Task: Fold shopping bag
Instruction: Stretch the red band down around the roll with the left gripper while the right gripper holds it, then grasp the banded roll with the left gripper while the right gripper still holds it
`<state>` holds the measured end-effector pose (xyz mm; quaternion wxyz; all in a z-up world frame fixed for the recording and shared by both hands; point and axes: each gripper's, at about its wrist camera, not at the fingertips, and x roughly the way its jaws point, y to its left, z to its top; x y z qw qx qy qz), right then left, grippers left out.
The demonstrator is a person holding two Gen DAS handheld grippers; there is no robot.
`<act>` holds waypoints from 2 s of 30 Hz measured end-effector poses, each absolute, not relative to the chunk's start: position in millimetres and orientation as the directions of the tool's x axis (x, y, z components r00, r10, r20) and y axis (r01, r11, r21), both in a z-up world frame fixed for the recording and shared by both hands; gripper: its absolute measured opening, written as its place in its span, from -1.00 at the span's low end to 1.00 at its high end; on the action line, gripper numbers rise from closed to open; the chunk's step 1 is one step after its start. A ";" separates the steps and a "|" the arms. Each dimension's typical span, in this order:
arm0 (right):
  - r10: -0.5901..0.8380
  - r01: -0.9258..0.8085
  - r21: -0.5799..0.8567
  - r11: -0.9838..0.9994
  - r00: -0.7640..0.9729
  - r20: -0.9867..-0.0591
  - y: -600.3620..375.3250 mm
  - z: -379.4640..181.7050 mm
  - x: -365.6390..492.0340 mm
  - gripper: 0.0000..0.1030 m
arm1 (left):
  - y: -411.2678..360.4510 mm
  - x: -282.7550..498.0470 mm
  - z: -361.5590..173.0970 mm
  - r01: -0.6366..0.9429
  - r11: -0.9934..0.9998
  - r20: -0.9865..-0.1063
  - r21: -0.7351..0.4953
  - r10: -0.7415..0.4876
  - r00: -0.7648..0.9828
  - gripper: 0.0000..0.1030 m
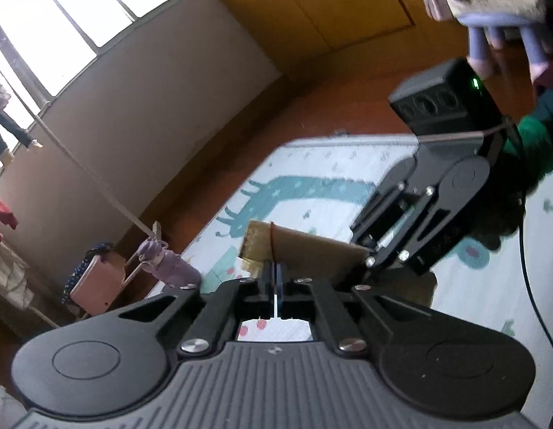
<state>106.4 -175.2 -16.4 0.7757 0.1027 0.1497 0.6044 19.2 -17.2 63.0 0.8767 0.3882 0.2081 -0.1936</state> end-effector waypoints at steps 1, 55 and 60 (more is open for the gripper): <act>0.966 -0.907 0.332 0.257 0.233 -0.112 -175.3 -16.2 105.9 -0.75 | -19.4 18.4 60.8 0.515 0.612 -0.527 0.600 -0.183 0.830 -0.99; 0.983 -0.829 0.543 -0.135 -0.043 0.179 -197.7 -14.2 130.1 -0.73 | 106.7 49.9 31.8 0.547 0.539 -0.011 -0.641 -0.718 0.696 -0.43; 0.981 -0.826 0.533 -0.185 -0.124 0.147 -189.2 -14.0 121.5 -0.72 | 93.0 49.1 31.6 0.553 0.579 -0.097 -0.599 -0.739 0.667 -0.55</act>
